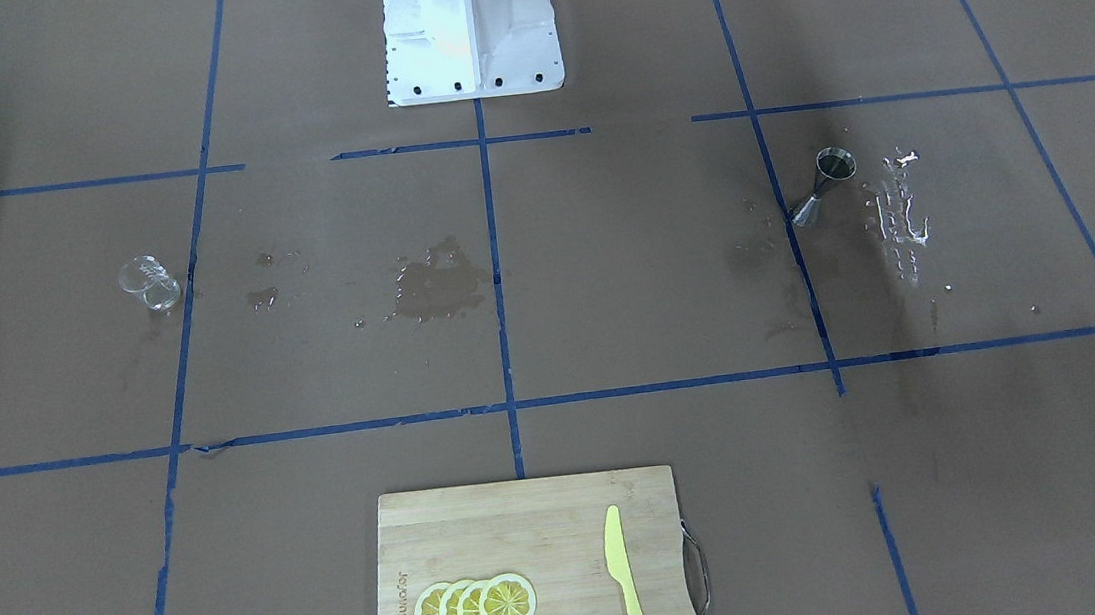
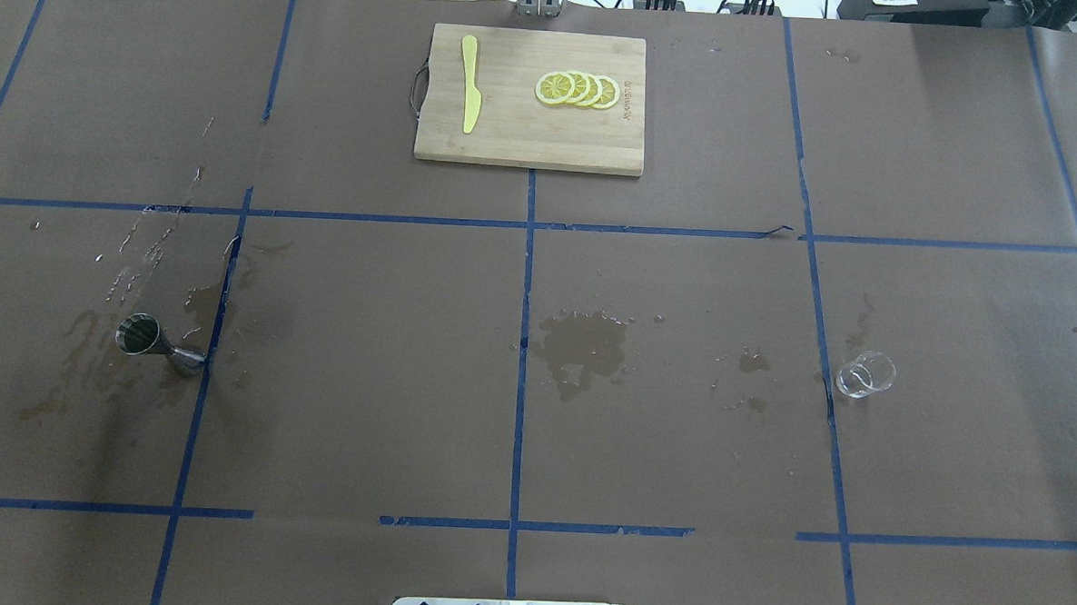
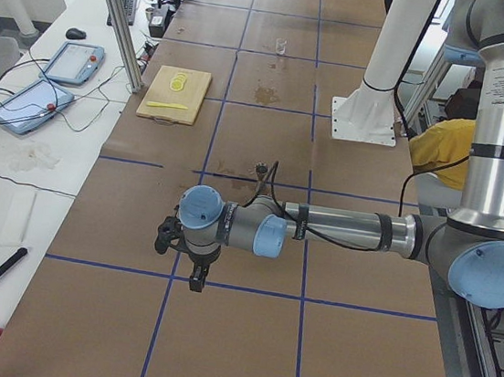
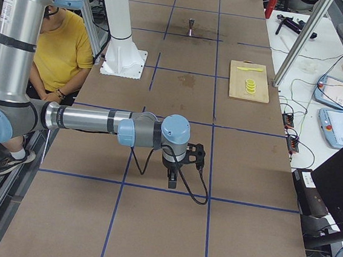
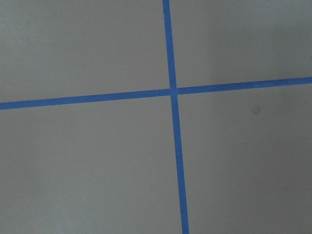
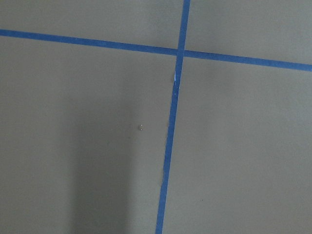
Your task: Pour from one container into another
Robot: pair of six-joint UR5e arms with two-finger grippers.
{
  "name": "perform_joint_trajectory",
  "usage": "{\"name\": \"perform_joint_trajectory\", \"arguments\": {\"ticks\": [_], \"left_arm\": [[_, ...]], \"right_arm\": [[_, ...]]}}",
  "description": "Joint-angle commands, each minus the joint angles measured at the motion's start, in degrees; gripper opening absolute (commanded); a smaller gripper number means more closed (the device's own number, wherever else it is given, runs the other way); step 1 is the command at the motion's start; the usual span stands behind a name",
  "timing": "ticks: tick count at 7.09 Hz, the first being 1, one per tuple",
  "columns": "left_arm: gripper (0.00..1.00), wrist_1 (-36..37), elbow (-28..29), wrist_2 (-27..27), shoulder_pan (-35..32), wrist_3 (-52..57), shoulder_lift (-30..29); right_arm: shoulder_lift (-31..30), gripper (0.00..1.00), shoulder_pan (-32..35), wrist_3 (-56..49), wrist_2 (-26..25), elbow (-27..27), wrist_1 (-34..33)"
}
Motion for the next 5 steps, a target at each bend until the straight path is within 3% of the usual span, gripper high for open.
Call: {"name": "perform_joint_trajectory", "arguments": {"ticks": [1, 5], "left_arm": [[1.00, -0.2, 0.1, -0.1, 0.1, 0.0, -0.1], [1.00, -0.3, 0.1, 0.0, 0.1, 0.0, -0.2]], "right_arm": [[-0.2, 1.00, 0.0, -0.1, 0.0, 0.3, 0.0], [-0.2, 1.00, 0.0, -0.1, 0.0, 1.2, 0.1]]}}
